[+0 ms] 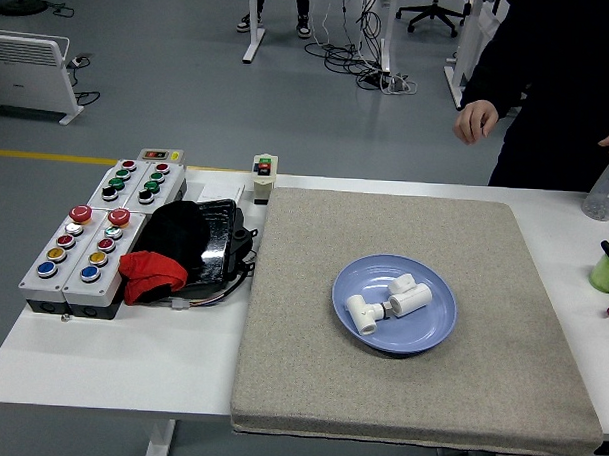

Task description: Pick pipe place plate twice

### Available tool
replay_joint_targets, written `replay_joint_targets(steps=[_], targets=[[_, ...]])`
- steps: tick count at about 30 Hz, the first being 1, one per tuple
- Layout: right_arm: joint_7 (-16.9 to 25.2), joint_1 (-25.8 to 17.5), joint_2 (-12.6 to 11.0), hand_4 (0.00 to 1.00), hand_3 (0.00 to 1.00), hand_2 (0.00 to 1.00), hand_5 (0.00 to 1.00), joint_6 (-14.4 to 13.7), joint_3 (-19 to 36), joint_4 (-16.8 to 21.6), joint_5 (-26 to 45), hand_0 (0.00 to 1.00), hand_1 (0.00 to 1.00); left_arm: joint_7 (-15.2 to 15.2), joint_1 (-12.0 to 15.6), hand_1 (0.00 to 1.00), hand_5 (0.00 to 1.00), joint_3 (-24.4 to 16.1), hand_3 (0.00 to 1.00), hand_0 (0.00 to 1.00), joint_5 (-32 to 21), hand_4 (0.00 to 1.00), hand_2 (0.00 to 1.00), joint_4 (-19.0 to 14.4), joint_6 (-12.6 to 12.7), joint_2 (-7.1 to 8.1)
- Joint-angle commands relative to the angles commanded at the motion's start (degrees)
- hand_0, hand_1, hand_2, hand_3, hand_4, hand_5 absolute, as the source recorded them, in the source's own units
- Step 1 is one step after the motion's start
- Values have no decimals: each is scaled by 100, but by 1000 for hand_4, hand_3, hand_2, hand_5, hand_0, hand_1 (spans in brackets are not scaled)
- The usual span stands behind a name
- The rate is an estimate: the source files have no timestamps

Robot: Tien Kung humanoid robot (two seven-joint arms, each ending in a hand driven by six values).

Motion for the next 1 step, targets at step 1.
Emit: replay_joint_targets(steps=[1], targets=[[-1,-2,-2,522,815,859,552,-1,-1,-1,2,826,782,0,0,697,998,-4,694,707,5,397,729,-1,0,1]])
